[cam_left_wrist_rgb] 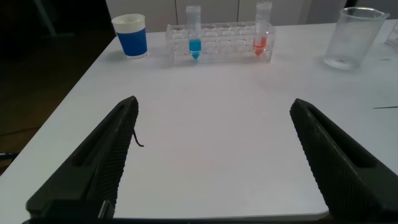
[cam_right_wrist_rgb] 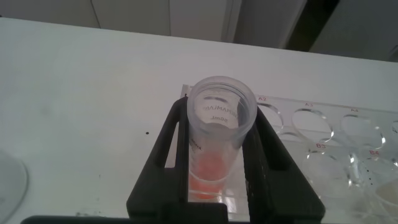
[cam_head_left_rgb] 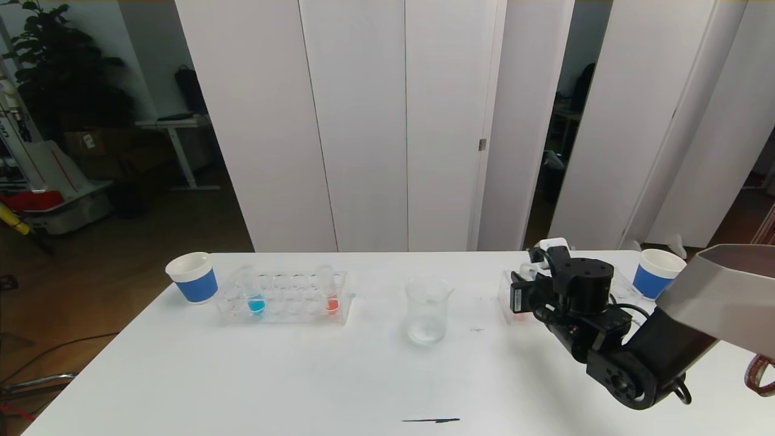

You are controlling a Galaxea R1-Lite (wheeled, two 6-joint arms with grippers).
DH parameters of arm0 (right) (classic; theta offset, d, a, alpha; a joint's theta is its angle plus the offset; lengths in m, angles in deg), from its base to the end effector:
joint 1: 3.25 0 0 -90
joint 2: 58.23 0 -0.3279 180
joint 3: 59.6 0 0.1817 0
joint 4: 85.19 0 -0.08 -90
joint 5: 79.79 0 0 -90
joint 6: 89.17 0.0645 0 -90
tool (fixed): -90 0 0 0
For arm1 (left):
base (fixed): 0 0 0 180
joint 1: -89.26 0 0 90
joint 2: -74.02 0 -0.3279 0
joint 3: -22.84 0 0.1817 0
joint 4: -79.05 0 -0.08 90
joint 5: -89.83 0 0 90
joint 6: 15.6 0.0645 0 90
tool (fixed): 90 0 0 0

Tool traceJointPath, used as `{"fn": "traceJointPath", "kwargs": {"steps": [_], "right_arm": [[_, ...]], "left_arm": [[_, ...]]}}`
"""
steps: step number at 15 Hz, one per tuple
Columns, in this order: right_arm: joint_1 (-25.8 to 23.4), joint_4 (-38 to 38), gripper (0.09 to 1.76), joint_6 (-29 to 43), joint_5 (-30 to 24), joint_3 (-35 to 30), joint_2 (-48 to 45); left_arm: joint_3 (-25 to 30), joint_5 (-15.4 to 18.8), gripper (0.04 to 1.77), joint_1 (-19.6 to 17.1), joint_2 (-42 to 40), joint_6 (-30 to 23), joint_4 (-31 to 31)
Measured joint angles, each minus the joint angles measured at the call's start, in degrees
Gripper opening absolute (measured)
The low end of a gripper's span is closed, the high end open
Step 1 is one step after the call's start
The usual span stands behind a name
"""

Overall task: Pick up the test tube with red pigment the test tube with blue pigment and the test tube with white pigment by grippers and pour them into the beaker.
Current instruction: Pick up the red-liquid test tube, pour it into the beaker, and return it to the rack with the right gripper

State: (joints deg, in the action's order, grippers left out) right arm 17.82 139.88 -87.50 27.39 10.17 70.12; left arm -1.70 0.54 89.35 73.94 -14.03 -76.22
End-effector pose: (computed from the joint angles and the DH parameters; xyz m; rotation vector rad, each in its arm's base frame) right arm 0.4136 0.1389 0.0690 -0.0483 0.2237 0.0643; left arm -0.0182 -0.0008 0.0750 0.0274 0.0017 -0.0140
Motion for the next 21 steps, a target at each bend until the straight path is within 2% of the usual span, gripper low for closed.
{"fn": "traceJointPath", "kwargs": {"steps": [14,17,19,21], "right_arm": [[0.0,-1.3,0.57,2.0,-0.2,0.6,-3.2],[0.0,-8.0,0.57,1.9,-0.5,4.7,-6.5],[-0.3,-15.2,0.57,1.9,-1.4,10.0,-8.7],[-0.9,-23.5,0.57,1.9,-4.7,16.9,-10.1]], "left_arm": [[0.0,0.0,1.74,0.0,0.0,0.0,0.0],[0.0,0.0,1.74,0.0,0.0,0.0,0.0],[0.0,0.0,1.74,0.0,0.0,0.0,0.0],[0.0,0.0,1.74,0.0,0.0,0.0,0.0]]}}
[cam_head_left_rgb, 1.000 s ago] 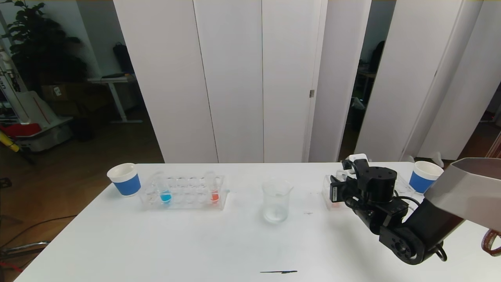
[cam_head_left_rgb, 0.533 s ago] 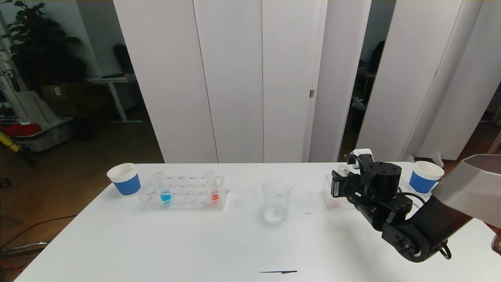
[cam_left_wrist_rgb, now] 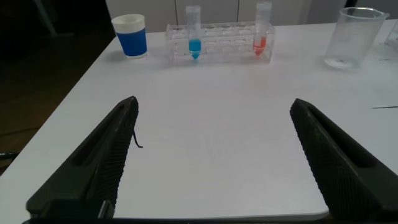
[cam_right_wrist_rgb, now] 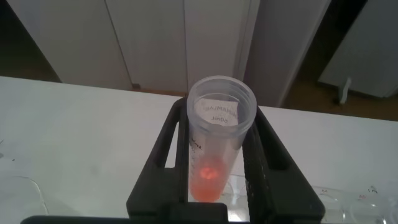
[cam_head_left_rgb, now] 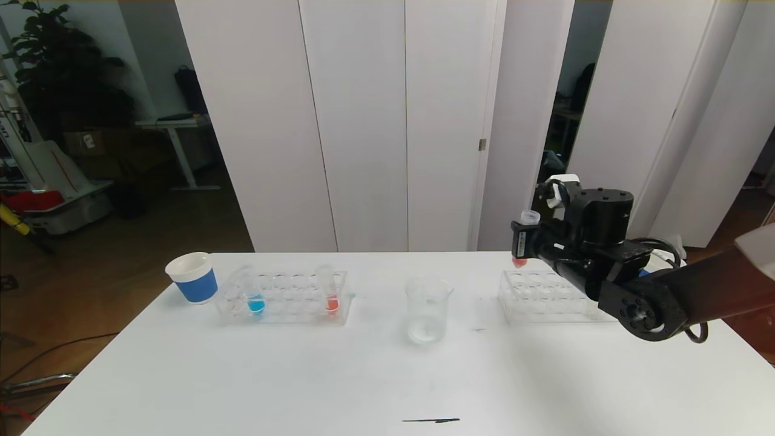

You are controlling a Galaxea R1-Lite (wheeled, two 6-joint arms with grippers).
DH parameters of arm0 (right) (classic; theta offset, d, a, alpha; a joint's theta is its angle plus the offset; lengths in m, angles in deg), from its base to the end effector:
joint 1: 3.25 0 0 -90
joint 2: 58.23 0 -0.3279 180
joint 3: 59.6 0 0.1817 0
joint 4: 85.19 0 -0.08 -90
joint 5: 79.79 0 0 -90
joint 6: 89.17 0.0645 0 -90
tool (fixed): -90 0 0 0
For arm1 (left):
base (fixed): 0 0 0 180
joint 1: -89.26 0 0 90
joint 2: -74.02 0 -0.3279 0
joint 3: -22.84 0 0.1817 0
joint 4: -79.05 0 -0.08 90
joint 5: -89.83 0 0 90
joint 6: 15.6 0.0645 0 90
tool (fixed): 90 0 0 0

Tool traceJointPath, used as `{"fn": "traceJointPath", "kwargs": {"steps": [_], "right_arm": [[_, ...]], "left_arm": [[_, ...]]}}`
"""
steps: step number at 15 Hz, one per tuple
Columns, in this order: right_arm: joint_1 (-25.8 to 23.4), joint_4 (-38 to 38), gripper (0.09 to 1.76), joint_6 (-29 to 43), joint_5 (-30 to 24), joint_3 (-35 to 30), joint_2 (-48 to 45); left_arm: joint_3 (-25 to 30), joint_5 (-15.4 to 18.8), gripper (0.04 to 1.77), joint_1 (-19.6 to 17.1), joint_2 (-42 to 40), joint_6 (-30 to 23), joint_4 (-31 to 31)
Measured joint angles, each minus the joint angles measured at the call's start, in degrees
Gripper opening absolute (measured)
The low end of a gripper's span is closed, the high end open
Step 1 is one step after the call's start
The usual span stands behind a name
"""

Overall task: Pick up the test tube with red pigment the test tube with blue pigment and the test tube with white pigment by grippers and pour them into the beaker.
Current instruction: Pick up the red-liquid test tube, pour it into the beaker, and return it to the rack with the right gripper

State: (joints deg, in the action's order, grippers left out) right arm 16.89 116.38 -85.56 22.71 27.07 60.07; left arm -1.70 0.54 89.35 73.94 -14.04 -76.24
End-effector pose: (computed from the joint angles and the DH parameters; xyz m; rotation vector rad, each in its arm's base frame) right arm 0.4282 0.1422 0.1684 0.0134 0.1727 0.1276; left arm -0.0182 -0.0008 0.0750 0.0272 0.0014 -0.0140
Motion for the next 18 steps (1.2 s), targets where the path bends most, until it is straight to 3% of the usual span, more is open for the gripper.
{"fn": "traceJointPath", "kwargs": {"steps": [5,8,12,16,18], "right_arm": [[-1.3,-18.7,0.57,-0.7,-12.7,20.1,0.8],[-1.4,-22.2,0.57,-8.9,-21.4,28.7,3.8],[-0.6,-18.8,0.57,-20.4,-29.4,27.0,5.6],[1.5,-3.0,0.57,-21.3,-35.6,24.5,8.0],[2.9,-0.5,0.57,-25.2,-36.7,23.9,9.4]], "left_arm": [[0.0,0.0,1.74,0.0,0.0,0.0,0.0],[0.0,0.0,1.74,0.0,0.0,0.0,0.0],[0.0,0.0,1.74,0.0,0.0,0.0,0.0],[0.0,0.0,1.74,0.0,0.0,0.0,0.0],[0.0,0.0,1.74,0.0,0.0,0.0,0.0]]}}
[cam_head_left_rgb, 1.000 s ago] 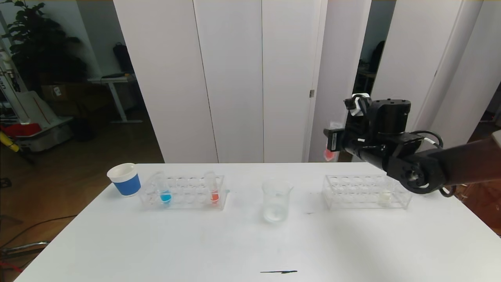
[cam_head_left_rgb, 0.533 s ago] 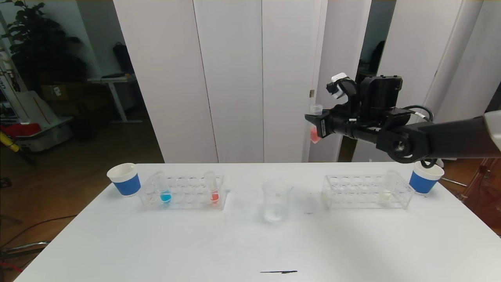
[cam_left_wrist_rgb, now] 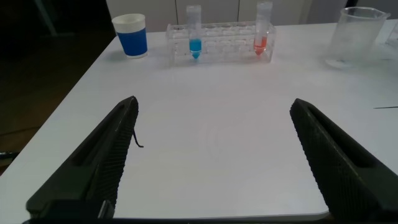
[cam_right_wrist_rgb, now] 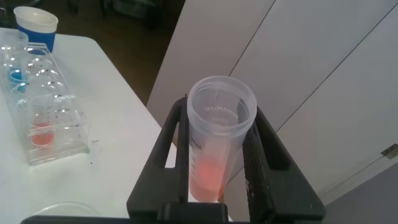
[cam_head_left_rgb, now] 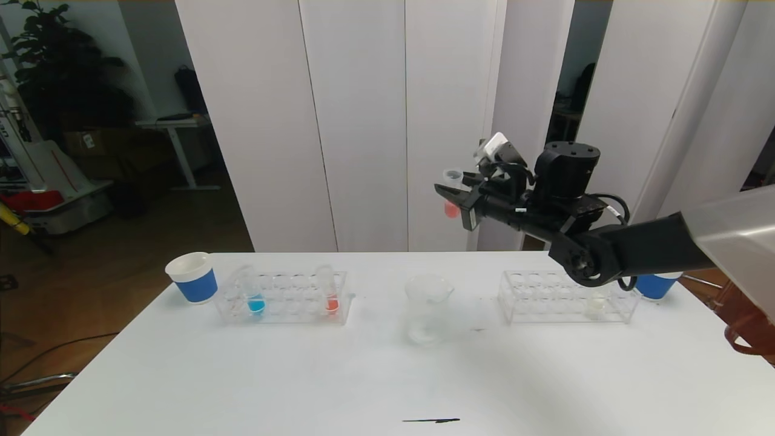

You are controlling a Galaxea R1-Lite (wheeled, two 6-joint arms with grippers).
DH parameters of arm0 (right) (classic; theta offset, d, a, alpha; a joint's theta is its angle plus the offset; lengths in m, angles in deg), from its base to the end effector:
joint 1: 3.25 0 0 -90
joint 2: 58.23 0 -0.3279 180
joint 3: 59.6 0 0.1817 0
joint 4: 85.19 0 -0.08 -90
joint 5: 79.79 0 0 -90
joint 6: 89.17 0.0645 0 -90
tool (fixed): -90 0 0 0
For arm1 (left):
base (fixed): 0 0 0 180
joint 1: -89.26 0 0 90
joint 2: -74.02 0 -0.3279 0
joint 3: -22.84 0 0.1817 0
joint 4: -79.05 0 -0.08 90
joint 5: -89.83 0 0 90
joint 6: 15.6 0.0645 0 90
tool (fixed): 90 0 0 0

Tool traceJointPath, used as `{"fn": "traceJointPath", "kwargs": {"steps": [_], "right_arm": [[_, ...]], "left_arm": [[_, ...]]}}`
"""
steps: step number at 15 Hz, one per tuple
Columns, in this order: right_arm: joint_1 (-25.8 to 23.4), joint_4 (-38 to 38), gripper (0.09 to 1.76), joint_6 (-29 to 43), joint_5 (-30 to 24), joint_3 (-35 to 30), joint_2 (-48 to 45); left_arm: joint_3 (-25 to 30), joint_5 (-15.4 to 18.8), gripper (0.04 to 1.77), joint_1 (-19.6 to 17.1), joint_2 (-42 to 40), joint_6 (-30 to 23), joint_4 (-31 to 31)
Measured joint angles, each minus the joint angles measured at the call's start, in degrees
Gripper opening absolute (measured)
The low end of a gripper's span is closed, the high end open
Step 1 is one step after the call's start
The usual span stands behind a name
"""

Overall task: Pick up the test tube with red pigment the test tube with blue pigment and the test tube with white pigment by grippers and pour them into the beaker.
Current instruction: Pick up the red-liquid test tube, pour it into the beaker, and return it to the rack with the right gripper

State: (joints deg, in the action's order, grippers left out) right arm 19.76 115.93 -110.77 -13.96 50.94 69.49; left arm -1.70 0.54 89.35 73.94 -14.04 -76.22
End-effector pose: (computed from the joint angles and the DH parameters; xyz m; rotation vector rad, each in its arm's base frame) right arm 0.4616 0.2247 0.2152 -0.3559 -0.2250 0.7998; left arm -0.0182 -0.0008 0.0750 0.0272 0.0017 -0.0140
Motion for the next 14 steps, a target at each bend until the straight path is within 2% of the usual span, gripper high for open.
{"fn": "traceJointPath", "kwargs": {"steps": [4,7,14], "right_arm": [[-0.1,1.3,0.57,-9.7,-5.4,-4.0,0.5],[-0.6,7.4,0.57,-16.0,-9.6,-7.1,0.5],[-1.3,7.4,0.57,-36.1,-15.4,-7.0,2.5]], "left_arm": [[0.0,0.0,1.74,0.0,0.0,0.0,0.0],[0.0,0.0,1.74,0.0,0.0,0.0,0.0],[0.0,0.0,1.74,0.0,0.0,0.0,0.0]]}}
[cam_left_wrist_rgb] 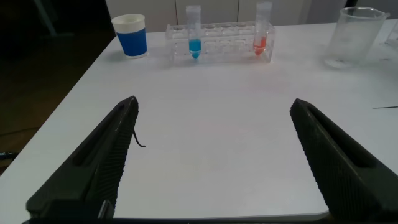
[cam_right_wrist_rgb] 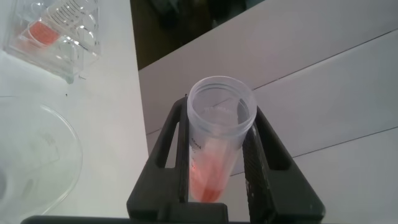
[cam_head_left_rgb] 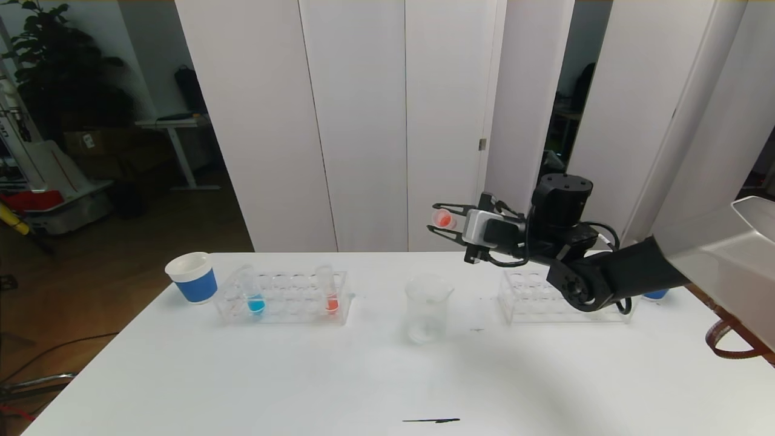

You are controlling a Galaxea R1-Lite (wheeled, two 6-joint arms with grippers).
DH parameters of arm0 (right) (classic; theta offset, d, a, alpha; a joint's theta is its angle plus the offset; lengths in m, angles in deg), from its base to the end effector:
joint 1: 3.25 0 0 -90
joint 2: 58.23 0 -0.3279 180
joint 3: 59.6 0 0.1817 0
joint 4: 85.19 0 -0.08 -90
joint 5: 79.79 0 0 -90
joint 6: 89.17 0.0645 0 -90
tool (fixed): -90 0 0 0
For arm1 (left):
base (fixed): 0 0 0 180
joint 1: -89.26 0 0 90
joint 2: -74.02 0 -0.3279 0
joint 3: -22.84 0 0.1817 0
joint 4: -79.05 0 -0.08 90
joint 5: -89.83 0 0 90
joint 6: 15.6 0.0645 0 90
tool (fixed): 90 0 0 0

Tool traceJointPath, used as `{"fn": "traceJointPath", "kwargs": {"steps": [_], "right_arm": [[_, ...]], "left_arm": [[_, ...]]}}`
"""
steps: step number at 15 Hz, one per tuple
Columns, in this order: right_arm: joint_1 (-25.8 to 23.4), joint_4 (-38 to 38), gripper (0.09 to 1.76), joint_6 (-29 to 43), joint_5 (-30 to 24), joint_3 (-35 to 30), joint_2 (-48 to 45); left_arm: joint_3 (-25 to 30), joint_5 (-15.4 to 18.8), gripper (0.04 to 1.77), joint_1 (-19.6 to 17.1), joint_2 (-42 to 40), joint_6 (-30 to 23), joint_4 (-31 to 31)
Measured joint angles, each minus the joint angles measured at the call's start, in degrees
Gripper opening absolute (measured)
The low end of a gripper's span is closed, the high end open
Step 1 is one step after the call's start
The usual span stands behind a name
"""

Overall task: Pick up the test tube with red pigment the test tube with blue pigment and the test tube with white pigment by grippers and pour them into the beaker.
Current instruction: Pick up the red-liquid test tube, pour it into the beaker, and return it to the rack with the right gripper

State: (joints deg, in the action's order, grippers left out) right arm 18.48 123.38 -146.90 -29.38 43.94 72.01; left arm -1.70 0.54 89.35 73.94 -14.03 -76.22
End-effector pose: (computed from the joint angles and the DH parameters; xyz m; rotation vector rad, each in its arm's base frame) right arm 0.4528 0.2247 0.1729 -0.9115 -0.5683 0.9581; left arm -0.0182 -0.0008 0.0750 0.0274 0.0017 -0.0140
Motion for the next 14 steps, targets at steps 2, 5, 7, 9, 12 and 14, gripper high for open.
{"fn": "traceJointPath", "kwargs": {"steps": [2,5,7,9,12,14], "right_arm": [[-0.4,-0.2,0.57,-4.5,-0.8,0.5,0.8],[-0.9,-0.4,0.57,-10.1,-1.1,1.8,2.1],[-1.4,-0.7,0.57,-13.9,-1.0,2.2,2.8],[-2.1,-0.5,0.57,-18.6,-1.1,2.3,3.3],[-2.3,-0.2,0.57,-22.8,-2.1,2.4,3.6],[-2.2,-0.2,0.57,-24.9,-2.2,2.6,3.6]], "left_arm": [[0.0,0.0,1.74,0.0,0.0,0.0,0.0],[0.0,0.0,1.74,0.0,0.0,0.0,0.0],[0.0,0.0,1.74,0.0,0.0,0.0,0.0],[0.0,0.0,1.74,0.0,0.0,0.0,0.0],[0.0,0.0,1.74,0.0,0.0,0.0,0.0],[0.0,0.0,1.74,0.0,0.0,0.0,0.0]]}}
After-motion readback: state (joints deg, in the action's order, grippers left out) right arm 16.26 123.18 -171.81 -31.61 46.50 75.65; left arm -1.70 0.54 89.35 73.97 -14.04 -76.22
